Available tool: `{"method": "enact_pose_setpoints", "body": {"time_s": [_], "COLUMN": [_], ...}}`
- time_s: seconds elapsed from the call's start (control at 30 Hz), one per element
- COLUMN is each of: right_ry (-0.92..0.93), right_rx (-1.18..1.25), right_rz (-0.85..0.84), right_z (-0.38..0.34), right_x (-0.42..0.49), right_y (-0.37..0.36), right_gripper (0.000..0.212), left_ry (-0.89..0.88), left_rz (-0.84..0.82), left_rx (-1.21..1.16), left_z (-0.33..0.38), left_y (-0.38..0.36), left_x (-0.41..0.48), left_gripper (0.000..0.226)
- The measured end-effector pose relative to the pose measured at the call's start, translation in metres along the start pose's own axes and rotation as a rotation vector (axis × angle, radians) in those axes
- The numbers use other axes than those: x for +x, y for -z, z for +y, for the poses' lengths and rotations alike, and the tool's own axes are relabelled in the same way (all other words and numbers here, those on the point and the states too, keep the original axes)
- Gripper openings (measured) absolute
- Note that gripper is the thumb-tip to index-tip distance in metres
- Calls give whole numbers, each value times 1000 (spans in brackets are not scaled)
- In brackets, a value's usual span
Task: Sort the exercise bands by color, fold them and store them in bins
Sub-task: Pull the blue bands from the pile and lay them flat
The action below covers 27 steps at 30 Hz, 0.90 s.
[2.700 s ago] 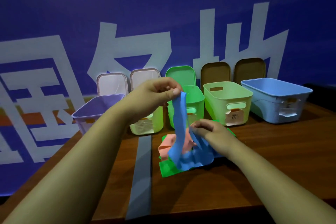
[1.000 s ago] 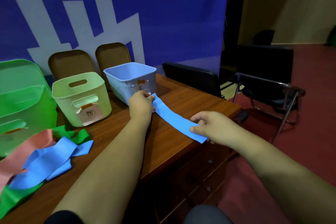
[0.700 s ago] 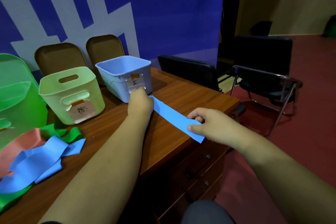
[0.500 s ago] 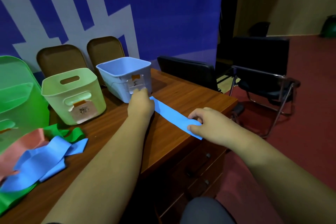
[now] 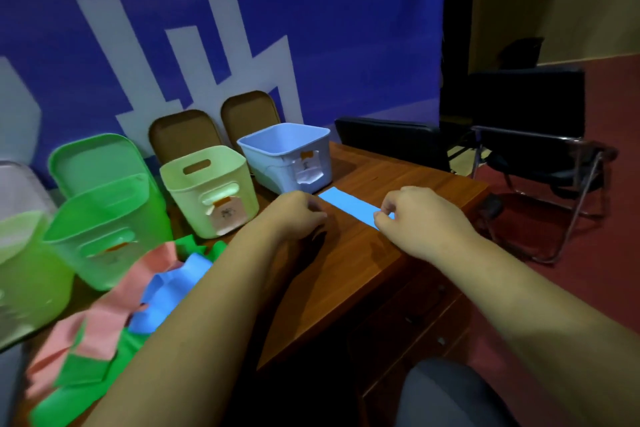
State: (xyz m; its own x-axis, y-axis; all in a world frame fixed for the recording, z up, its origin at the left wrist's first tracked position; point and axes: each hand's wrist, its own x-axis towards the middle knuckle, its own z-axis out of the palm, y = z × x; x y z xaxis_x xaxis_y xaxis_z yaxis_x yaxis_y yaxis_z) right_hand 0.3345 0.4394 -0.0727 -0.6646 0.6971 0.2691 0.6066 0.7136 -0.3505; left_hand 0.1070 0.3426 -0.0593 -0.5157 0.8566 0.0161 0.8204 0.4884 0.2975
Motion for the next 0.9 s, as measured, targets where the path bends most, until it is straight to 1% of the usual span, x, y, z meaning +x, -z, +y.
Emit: {"method": "enact_pose_setpoints", "body": {"time_s": [0.1,0.17,0.3,0.4,0.47,0.57,0.67,0.73,0.83,0.9], "right_ry": [-12,-3,110,191,265,358,394,425,493,544], "right_rx": [23,56,134,219,286,336,342,388,473,489], "right_rz": [86,107,30,-95,-149,-188,-213,-229,-201,-226], "right_z": [-44,-71,-123,-160,-183,-215,-237,-247,-246,-239], "right_x": [-1,-3,-4,0,5,14,24,28,27,25], "right_y": [-2,-7,-23,-41,-54,-76,-93,-106,-133,-147], "right_gripper": [33,32,29,30,25,17,18,18,14,9], "left_ry": [27,57,67,88,106,129,157,157,155,156], "left_rz": [-54,-65,11,89,97,79,41,62,127,152], "left_rx": [-29,-90,-151,-117,-98,-107,-53,-8,2,-64], "left_z": [-29,-51,-95,-134,-157,-176,-181,-183,-189,-195], "left_y": [34,53,84,97,98,90,75,67,62,60], "left_x": [-35,-60,-117,-160,-184,-208,-215,-210,-201,-198], "left_gripper": [19,17,14,11,8,14,30,34,31,27]}}
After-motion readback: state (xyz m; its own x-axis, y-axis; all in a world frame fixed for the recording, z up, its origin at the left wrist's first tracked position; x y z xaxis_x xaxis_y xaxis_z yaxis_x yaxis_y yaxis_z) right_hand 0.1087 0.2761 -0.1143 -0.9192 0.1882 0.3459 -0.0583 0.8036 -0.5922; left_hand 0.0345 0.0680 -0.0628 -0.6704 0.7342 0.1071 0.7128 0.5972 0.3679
